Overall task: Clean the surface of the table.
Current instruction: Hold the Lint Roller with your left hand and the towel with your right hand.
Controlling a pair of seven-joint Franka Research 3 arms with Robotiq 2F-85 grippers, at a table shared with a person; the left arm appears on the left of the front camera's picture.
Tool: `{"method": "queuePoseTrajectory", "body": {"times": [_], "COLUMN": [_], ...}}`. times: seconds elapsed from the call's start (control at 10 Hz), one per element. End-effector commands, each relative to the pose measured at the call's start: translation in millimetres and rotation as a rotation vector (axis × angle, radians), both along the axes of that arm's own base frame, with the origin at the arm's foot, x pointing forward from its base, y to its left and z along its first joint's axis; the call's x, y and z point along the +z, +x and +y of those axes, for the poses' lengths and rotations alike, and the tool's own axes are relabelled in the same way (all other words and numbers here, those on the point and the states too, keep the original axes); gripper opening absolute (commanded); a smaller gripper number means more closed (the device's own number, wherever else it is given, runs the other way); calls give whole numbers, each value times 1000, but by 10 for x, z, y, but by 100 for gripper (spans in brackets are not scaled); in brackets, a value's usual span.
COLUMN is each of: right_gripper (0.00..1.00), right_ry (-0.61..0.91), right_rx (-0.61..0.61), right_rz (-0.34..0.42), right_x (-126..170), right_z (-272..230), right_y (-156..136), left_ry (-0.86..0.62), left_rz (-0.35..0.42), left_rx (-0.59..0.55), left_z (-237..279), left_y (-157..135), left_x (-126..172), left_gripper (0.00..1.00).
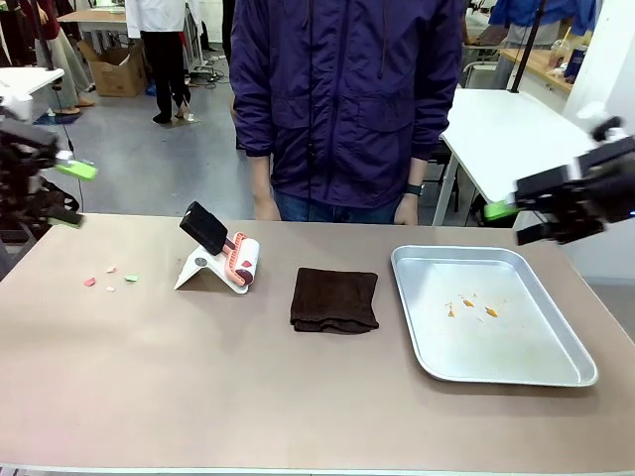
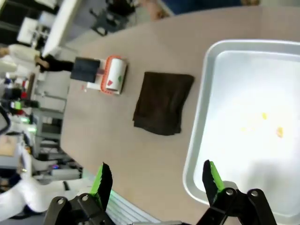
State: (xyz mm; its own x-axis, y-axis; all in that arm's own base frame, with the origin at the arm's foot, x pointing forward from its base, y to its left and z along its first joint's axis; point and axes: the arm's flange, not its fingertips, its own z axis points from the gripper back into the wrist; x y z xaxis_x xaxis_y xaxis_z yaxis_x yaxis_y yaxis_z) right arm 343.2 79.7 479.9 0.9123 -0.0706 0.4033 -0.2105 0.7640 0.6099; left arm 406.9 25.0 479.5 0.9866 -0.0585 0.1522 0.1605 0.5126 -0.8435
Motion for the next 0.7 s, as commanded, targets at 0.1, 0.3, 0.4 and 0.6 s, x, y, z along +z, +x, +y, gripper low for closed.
{"method": "queuePoseTrajectory", "body": {"times": [0.1, 0.3, 0.4, 0.6], "right_gripper": [100, 100, 100, 100], "right_ry": [60, -2, -33, -70], "right_rx": [-78, -109, -124, -125], "right_rz": [-19, 36, 50, 117], "right_x": [-249, -505, -607, -878], "right_z": [938, 1473, 1627, 1813], "right_y": [414, 540, 564, 617], "left_ry": [251, 388, 426, 455], "left_rz": [40, 4, -21, -33], "left_rx": [-36, -22, -7, 26], "left_z": [-403, -599, -653, -772], "left_y": [410, 597, 692, 876], "left_x": [39, 17, -20, -136], "left_gripper": [100, 100, 100, 100]}}
